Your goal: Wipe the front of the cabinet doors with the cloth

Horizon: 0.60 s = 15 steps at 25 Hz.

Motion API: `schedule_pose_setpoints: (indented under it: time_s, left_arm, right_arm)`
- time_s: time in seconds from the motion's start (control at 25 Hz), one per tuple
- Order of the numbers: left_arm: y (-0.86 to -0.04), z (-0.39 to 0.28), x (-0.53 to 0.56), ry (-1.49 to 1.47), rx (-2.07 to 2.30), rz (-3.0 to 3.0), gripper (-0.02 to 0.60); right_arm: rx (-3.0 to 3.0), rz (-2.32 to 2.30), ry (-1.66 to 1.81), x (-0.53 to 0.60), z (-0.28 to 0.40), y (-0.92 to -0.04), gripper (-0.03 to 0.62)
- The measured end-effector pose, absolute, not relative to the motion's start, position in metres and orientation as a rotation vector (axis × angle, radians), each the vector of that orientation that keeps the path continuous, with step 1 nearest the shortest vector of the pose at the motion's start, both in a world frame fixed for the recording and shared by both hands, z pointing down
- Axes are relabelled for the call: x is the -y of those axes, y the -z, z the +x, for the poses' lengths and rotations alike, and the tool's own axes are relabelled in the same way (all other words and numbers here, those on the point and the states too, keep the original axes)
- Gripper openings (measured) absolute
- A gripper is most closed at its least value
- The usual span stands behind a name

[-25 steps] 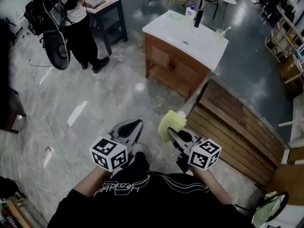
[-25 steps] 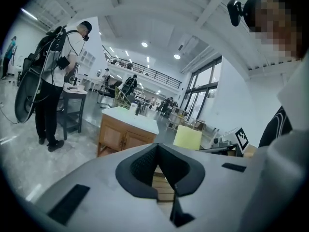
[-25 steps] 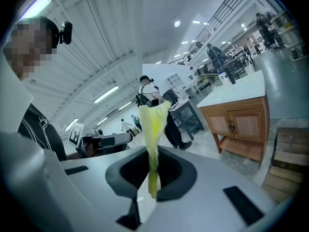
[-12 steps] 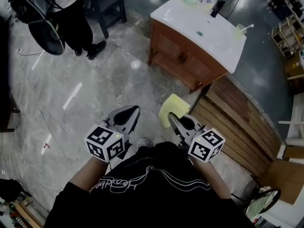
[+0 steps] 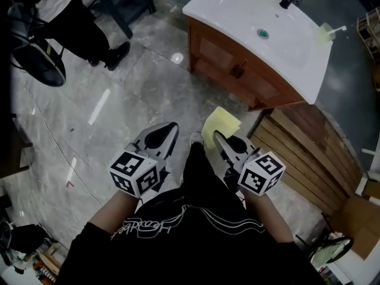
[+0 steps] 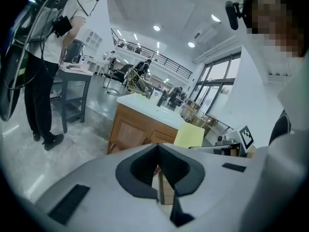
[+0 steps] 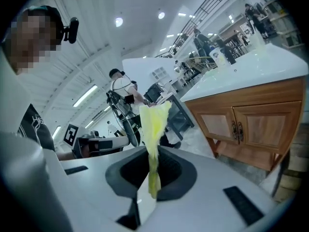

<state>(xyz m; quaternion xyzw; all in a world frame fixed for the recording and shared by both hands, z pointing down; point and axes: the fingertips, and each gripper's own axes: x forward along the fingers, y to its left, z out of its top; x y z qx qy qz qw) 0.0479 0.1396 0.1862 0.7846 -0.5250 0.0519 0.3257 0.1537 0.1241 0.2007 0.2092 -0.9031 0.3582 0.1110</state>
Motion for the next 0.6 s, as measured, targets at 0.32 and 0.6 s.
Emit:
schedule_pose_setpoints:
  time_s: [0.32,0.6]
  left_arm:
    - [-0.23,0.029,-0.029,-0.162,1.383,2.006,0.006]
    - [-0.289,0.008,0.021,-0.149,1.36,2.005,0.006]
  right_arm:
    - [2.637,0.631,-1.057,-0.018,0.128,-0.235,0.041]
    - [2.602,0.668,-0.987,0.022,0.1,-0.297,0.041]
